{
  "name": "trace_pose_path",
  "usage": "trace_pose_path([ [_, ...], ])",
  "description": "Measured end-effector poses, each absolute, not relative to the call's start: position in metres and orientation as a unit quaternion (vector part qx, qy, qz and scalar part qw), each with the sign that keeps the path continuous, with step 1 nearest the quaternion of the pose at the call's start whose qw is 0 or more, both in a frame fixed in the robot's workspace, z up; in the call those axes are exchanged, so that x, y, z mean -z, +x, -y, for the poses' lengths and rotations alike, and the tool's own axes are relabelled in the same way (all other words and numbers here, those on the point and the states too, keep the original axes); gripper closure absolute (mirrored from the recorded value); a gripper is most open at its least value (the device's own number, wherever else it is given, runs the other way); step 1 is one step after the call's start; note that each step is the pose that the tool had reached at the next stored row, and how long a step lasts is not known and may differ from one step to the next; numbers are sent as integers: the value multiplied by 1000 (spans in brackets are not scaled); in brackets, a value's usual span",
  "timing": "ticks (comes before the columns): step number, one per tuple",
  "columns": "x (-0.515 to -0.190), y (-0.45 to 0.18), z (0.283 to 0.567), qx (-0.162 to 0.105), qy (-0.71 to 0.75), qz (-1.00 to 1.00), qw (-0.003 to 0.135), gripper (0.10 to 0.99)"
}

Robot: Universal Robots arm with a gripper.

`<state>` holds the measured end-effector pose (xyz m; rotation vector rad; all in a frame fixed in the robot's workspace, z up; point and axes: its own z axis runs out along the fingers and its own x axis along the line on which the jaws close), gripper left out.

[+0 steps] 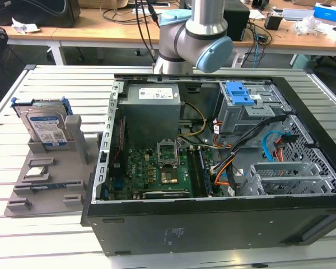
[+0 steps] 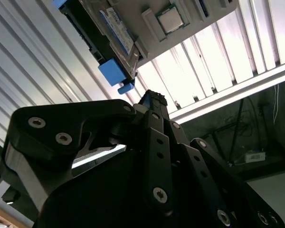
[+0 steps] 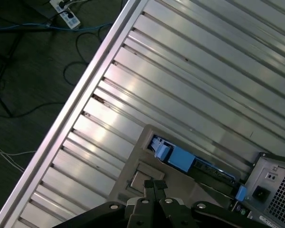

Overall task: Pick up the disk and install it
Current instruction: 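Pick up the disk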

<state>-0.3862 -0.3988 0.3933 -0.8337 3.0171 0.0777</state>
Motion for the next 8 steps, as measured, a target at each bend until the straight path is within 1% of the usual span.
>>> trace_pose_path([
  [8,-393,-386,399,-25,-302,-953,4,980],
])
